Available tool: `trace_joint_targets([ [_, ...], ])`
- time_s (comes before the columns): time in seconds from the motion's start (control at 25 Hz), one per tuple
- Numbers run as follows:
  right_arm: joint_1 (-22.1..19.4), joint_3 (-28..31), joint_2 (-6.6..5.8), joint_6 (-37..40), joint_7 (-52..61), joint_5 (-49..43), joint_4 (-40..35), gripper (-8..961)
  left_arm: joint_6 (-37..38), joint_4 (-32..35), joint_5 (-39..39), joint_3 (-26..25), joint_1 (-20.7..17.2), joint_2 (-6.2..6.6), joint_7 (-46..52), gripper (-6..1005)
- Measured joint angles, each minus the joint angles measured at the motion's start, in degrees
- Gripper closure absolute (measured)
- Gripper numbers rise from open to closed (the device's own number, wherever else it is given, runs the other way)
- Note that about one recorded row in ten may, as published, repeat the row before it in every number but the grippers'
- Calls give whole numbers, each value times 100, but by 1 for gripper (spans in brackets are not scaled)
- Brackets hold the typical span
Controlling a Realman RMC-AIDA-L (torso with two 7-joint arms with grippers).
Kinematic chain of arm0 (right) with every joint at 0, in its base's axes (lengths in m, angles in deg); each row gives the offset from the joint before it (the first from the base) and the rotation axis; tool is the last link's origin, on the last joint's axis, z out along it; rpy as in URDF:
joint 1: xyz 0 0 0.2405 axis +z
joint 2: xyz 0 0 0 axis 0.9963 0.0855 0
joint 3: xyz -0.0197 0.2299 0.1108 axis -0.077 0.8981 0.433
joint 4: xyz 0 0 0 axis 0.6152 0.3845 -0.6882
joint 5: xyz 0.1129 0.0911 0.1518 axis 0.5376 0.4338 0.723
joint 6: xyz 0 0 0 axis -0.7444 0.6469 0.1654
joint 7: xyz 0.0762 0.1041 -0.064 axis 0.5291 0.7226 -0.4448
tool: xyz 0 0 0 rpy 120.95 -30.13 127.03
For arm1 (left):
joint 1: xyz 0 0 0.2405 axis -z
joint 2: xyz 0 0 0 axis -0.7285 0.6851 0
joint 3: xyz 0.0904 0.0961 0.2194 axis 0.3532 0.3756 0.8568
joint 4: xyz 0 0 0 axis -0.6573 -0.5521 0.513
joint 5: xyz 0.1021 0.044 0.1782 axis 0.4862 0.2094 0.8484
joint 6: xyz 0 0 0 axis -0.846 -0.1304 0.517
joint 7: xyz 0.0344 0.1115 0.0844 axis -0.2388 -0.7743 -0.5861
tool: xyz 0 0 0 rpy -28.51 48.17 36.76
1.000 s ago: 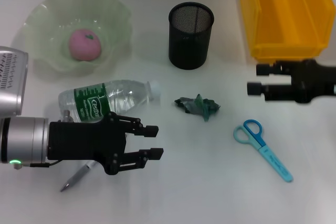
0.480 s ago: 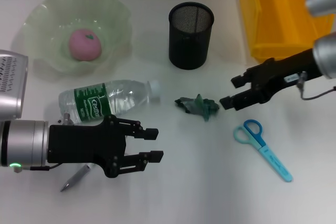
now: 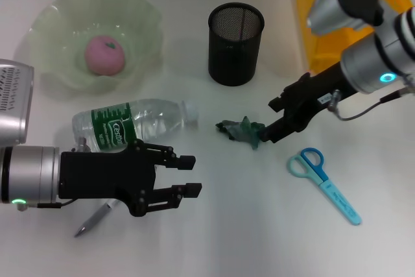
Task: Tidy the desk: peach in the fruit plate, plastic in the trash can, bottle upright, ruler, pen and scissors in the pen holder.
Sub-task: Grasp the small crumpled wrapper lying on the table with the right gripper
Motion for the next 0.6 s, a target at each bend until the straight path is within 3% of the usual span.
trace_joint_targets([
  [0.32, -23, -1020, 7, -845, 54, 408, 195, 211, -89, 0, 0, 24, 16, 0, -3, 547],
  [0.6, -2, -1544, 28, -1412, 75, 638, 384, 211, -210, 0, 0, 27, 17, 5, -7, 547],
])
